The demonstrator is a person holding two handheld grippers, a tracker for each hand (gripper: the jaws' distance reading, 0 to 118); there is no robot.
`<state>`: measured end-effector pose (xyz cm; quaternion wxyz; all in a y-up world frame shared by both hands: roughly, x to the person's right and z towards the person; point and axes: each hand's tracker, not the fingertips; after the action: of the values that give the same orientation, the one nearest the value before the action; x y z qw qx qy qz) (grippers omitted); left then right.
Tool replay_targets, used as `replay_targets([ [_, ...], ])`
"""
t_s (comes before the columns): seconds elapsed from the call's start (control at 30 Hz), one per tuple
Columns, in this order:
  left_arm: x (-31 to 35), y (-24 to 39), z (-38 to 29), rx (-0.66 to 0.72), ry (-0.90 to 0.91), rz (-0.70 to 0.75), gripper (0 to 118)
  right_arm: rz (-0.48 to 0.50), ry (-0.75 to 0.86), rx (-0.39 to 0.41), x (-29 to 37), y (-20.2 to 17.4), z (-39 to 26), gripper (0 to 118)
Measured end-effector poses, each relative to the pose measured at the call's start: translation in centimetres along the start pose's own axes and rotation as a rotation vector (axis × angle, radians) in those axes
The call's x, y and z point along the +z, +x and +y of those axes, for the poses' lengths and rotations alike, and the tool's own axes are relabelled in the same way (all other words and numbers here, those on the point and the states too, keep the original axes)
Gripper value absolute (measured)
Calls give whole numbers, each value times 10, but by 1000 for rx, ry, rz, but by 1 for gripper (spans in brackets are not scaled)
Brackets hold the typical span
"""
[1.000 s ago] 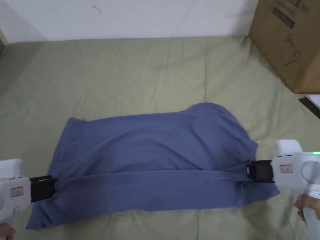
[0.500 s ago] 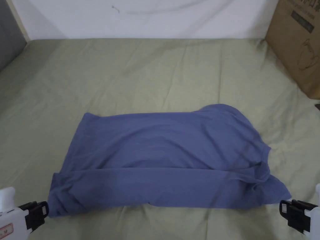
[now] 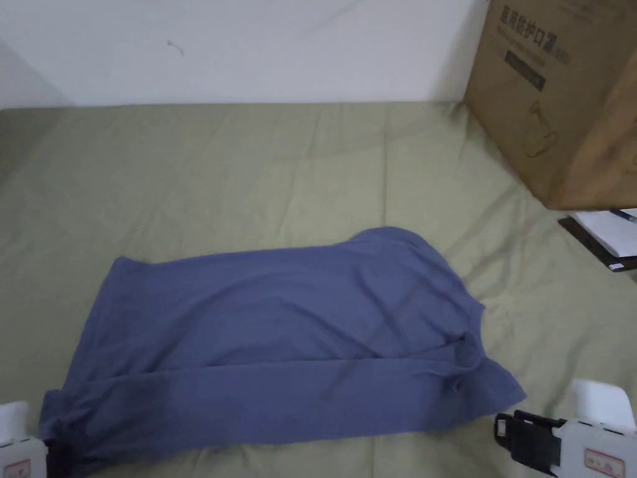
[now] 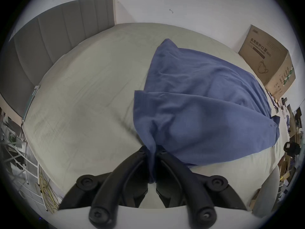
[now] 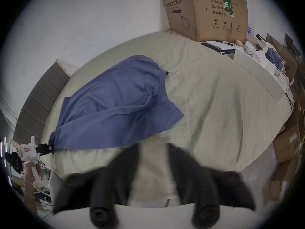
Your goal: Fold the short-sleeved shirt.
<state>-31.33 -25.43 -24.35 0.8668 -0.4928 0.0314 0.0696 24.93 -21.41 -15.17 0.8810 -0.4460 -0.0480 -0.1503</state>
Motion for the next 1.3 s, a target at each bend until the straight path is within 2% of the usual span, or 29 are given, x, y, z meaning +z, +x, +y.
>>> replay_targets([
  [0.03, 1, 1, 0, -24, -19, 8, 5, -1, -18, 9, -8, 3, 4, 88],
  [0.07, 2, 2, 0, -36, -14, 8, 5, -11, -22, 9, -16, 7, 8, 98],
  [0.2, 15, -6, 3, -26, 0, -28, 5, -37, -56, -46, -51, 20, 29, 99],
  [0.23, 18, -9, 4, -11, 8, -40, 5, -22, -58, -39, -63, 23, 32, 97],
  [0.27, 20, -11, 4, 4, 12, -51, 5, -16, -71, -32, -77, 25, 34, 84],
  [0.3, 20, -16, 6, 19, 15, -62, 5, -35, -114, -32, -91, 23, 35, 84],
  [0.33, 21, -18, 7, 27, 14, -67, 5, -44, -155, -1, -103, 20, 35, 77],
  [0.37, 21, -18, 7, 31, 13, -70, 5, -102, -174, 28, -109, 14, 35, 64],
  [0.43, 23, -16, 8, 21, 10, -66, 5, -117, -109, 103, -95, 0, 35, 59],
  [0.47, 25, -15, 7, 5, 14, -62, 5, -84, -117, 140, -93, -3, 35, 45],
  [0.5, 26, -13, 8, -13, 13, -56, 5, -53, -114, 136, -91, -2, 35, 29],
  [0.53, 27, -12, 8, -30, 10, -48, 5, -17, -112, 95, -89, 1, 35, 10],
  [0.57, 21, -14, 9, -41, 8, -44, 5, -29, -113, 40, -86, 3, 36, 6],
  [0.67, 33, -16, 9, -63, 16, -47, 5, 13, -79, -20, -63, 14, 35, 5],
  [0.73, 43, -20, 9, -70, 23, -56, 5, 18, -70, -21, -39, 12, 30, 5],
  [0.83, 56, -24, 2, -69, 22, -52, 5, 8, -77, 12, -10, 16, 20, 5],
  [0.97, 66, -26, -22, -109, -8, -15, 5, 4, -130, 15, 17, 18, -12, 5],
  [1.1, 56, -28, -51, -152, -50, 1, 5, -46, -189, 71, 5, 21, -47, 6],
  [1.13, 49, -29, -56, -142, -64, -3, 13, -40, -192, 64, -2, 21, -52, 21],
  [1.17, 40, -32, -60, -96, -111, 0, 45, -39, -229, 56, -9, 20, -54, 66],
  [1.2, 30, -36, -61, -79, -164, 0, 62, -90, -300, 64, -13, 17, -54, 92],
  [1.23, 26, -40, -60, -78, -175, 33, 68, -69, -288, 60, -14, 18, -51, 96],
  [1.27, 31, -41, -58, -66, -135, 29, 73, -64, -267, 61, -9, 18, -48, 92],
  [1.3, 39, -44, -54, -37, -128, 21, 73, -71, -213, 60, 1, 16, -42, 92],
])
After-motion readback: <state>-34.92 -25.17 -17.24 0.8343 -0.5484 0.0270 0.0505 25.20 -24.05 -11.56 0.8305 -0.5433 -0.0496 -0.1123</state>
